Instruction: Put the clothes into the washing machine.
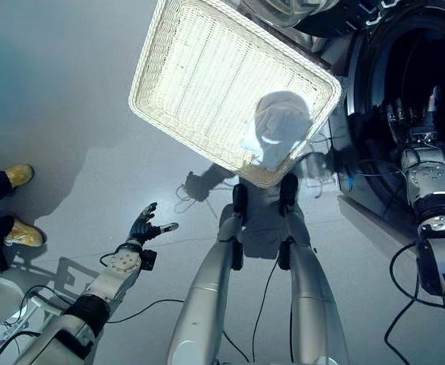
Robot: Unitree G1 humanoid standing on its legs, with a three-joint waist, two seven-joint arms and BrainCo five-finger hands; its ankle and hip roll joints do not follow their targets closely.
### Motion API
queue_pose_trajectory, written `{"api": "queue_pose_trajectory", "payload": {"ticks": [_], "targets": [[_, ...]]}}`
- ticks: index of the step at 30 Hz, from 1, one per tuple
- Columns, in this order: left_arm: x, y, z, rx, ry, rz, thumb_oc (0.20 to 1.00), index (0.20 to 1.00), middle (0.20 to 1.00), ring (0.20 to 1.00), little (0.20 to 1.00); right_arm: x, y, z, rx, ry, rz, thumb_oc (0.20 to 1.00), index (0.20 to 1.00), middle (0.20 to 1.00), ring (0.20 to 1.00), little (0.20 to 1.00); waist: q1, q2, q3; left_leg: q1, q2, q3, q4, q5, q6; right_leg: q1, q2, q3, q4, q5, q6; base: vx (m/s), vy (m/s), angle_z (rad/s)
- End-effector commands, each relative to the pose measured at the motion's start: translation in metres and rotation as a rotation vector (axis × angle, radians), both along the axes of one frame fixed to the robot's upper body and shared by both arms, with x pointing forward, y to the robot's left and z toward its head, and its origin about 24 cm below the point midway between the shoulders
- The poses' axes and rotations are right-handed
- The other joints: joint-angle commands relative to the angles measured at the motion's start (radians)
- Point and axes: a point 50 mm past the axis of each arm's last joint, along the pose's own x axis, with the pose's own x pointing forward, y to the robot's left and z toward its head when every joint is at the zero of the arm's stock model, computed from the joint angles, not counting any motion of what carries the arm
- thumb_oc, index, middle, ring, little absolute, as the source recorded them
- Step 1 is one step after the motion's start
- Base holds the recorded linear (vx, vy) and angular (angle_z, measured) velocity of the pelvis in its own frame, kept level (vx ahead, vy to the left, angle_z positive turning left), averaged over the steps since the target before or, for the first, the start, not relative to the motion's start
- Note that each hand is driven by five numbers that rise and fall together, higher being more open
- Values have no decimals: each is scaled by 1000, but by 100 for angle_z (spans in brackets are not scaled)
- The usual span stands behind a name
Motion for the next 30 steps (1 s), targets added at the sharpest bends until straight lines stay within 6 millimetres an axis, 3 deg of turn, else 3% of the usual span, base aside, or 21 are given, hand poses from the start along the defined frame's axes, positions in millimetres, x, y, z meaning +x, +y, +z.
{"api": "queue_pose_trajectory", "payload": {"ticks": [1,3,4,5,7,9,10,12,13,14,15,17,24,30], "targets": [[-15,5,-14,-16,40,57,1000,1000,1000,1000,1000,-5,1,2,-178,12,-43,1000,1000,1000,1000,1000,-13,49,-27,54,-5,-19,-119,39,-61,37,31,-72,99,-126,85,-46,73,-1],[-15,4,-15,-18,39,62,1000,1000,1000,1000,1000,-4,10,-9,-214,37,1,1000,1000,1000,1000,1000,-16,45,-27,54,-5,-17,-119,38,-60,38,31,-72,96,-123,87,-49,64,2],[-16,3,-16,-28,39,76,1000,1000,1000,1000,1000,-4,27,-36,-306,100,96,1000,1000,1000,1000,1000,-25,36,-27,58,-4,-10,-123,41,-59,40,32,-70,86,-116,87,-56,81,1],[-16,3,-16,-28,39,76,1000,1000,1000,1000,1000,-5,30,-40,-315,106,113,1000,1000,1000,1000,1000,-25,35,-27,59,-4,-10,-124,41,-58,41,32,-70,84,-115,87,-55,85,-2],[-17,2,-17,-33,37,85,1000,1000,1000,1000,1000,-10,53,-72,-448,173,252,1000,1000,1000,1000,1000,-32,25,-27,60,-4,-2,-123,43,-55,43,31,-69,72,-107,86,-37,43,-4],[-17,2,-17,-33,37,85,1000,1000,1000,1000,1000,-10,53,-72,-448,173,252,1000,1000,1000,1000,1000,-32,25,-27,60,-4,-2,-123,43,-55,43,31,-69,72,-107,86,-36,40,-1],[-21,-2,-20,-45,31,103,1000,1000,1000,1000,1000,-27,100,-118,-843,281,525,1000,1000,1000,1000,1000,-44,4,-27,55,-3,6,-118,46,-51,42,30,-67,57,-96,86,-71,80,-3],[-22,-3,-20,-47,32,106,1000,1000,1000,1000,1000,-29,105,-121,-922,286,557,1000,1000,1000,1000,1000,-45,2,-27,55,-3,6,-118,46,-51,44,30,-67,56,-95,86,-56,67,-2],[-22,-2,-20,-51,30,115,1000,1000,1000,1000,1000,-34,118,-122,-1085,270,590,1000,1000,1000,1000,1000,-48,-7,-27,57,-2,7,-117,49,-51,47,29,-68,54,-95,86,-33,41,-2],[-22,-2,-20,-51,30,115,1000,1000,1000,1000,1000,-34,118,-122,-1085,270,590,1000,1000,1000,1000,1000,-48,-7,-27,57,-2,7,-117,49,-51,47,29,-68,54,-95,86,-35,38,-3],[-23,-1,-20,-54,28,121,1000,1000,1000,1000,1000,-37,124,-120,-1195,261,591,1000,1000,1000,1000,1000,-48,-12,-27,59,-2,6,-116,49,-52,51,29,-69,54,-97,87,-27,35,-2],[-25,-1,-20,-95,21,139,1000,1000,1000,1000,1000,-41,133,-101,-1539,245,391,1000,1000,1000,1000,1000,-52,-25,-27,75,0,2,-125,55,-53,67,31,-71,54,-100,91,-39,66,0],[-33,-14,-34,-300,44,149,1000,1000,1000,1000,1000,-48,151,-59,-1745,48,69,1000,1000,1000,1000,1000,-50,-31,-27,95,2,-3,-140,56,-50,84,32,-77,64,-114,95,-16,29,11],[-38,-23,-51,-421,105,160,1000,1000,1000,1000,1000,-48,173,-12,-1954,-193,-368,1000,1000,1000,1000,1000,-30,-19,-27,102,2,-8,-138,52,-51,88,26,-89,92,-134,101,6,43,9]]}}
